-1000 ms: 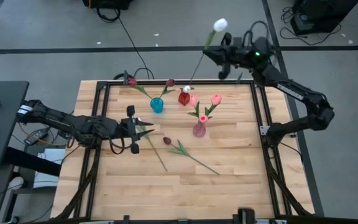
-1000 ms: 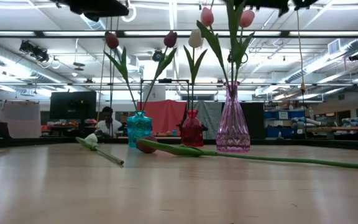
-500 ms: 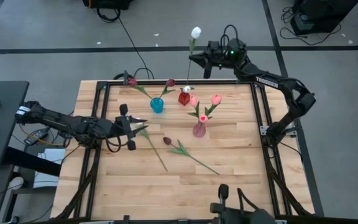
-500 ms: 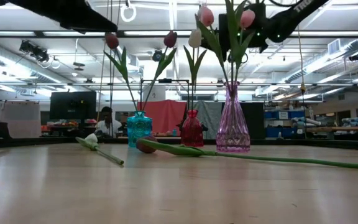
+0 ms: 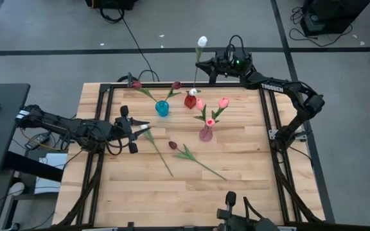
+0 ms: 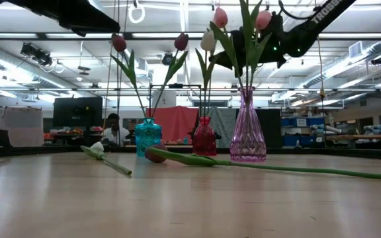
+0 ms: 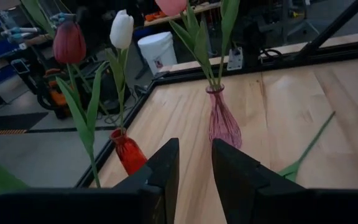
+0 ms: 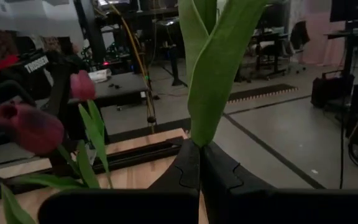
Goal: Sort flowers into vase by color
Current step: Put the right white tulip into the red vase
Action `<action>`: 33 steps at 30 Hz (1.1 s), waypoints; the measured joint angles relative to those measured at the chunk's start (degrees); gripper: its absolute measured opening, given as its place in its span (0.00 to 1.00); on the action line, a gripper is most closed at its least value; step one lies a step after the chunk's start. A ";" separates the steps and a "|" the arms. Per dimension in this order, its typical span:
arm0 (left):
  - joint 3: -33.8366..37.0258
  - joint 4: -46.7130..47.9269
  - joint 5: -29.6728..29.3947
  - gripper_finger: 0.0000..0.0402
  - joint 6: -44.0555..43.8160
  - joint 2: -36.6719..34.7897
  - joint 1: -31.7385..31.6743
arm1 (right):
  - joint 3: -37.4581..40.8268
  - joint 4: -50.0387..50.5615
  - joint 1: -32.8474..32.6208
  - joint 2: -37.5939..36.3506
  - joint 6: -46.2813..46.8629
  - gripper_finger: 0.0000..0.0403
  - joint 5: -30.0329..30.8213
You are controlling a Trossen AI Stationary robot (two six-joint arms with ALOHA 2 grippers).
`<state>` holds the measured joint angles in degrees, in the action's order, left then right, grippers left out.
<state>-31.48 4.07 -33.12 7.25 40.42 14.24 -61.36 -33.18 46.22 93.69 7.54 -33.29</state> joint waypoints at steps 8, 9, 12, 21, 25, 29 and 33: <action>0.00 -0.28 -0.04 0.25 -0.04 0.03 0.00 | 6.48 -10.31 0.02 -0.02 3.01 0.02 1.28; 0.00 -0.50 -0.07 0.25 -0.04 0.03 0.00 | 6.85 -10.58 0.01 -0.02 3.01 0.02 1.46; 0.00 -1.52 -0.17 0.25 -0.02 0.03 0.00 | 7.80 -10.96 -0.53 -0.02 2.93 0.02 2.36; 0.00 -1.76 -0.27 0.25 -0.02 0.03 0.00 | 10.43 -10.76 -3.67 -0.02 -1.94 0.03 6.90; 0.00 -1.79 -0.31 0.25 -0.02 0.03 0.00 | 10.55 -9.15 -4.97 -0.02 -4.66 0.08 8.30; 0.00 -1.83 -0.32 0.25 -0.02 0.03 0.00 | 10.53 -8.02 -5.66 -0.04 -5.19 0.15 9.74; 0.00 -1.85 -0.34 0.25 -0.02 0.03 0.00 | 10.53 -3.94 -5.59 -0.04 -5.19 0.24 9.86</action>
<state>-31.48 2.22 -33.47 7.22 40.45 14.24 -50.83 -37.12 40.62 93.65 2.35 -23.43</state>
